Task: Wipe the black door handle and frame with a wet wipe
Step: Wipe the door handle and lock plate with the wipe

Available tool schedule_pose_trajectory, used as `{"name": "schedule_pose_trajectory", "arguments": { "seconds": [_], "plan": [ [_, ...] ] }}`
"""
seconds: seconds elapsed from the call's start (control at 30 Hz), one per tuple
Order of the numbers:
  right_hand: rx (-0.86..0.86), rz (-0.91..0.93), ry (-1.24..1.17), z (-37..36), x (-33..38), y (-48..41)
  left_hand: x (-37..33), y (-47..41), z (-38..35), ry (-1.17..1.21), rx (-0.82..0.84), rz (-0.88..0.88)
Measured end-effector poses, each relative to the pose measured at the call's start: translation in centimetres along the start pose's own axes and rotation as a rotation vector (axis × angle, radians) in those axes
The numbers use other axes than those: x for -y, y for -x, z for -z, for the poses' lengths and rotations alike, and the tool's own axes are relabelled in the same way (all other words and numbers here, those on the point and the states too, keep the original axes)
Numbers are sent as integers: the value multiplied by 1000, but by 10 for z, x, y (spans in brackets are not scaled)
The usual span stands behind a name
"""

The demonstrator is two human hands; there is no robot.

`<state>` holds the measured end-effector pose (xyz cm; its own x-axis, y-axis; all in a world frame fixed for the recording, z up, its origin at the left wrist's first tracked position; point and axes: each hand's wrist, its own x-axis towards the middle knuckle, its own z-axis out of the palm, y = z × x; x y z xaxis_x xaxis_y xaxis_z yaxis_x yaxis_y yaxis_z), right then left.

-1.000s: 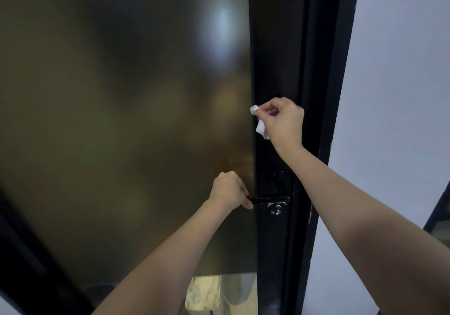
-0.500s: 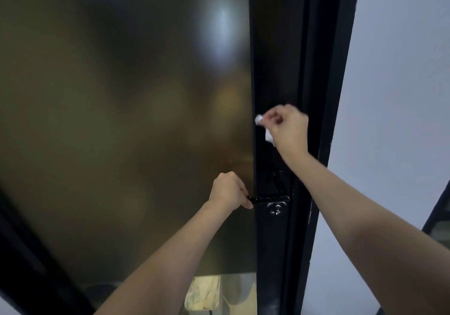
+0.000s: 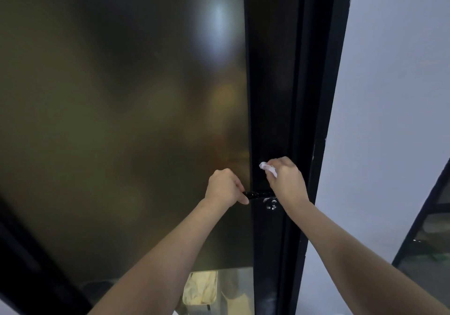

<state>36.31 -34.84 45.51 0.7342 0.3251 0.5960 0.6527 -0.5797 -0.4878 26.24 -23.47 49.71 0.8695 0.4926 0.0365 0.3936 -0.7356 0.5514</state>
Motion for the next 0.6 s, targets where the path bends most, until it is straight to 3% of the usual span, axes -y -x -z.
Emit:
{"name": "schedule_pose_trajectory", "arguments": {
  "seconds": [0.1, 0.23, 0.4, 0.53, 0.6],
  "plan": [
    [15, -118, 125, -3, -1, 3, 1, 3, -1, 9, -2, 6],
    [-8, -240, 79, 4, -2, -1, 0, 3, 0, 20, -6, 10],
    [275, 7, 303, 26, 8, -7, -2, 4, 0, 6, 6, 14],
    [315, 75, 203, 34, 1, -11, -3, 5, 1, -2, 0, 13],
    [284, -9, 150, 29, -8, -9, -3, 6, 0, -2, 1, 4]
  ]
}}
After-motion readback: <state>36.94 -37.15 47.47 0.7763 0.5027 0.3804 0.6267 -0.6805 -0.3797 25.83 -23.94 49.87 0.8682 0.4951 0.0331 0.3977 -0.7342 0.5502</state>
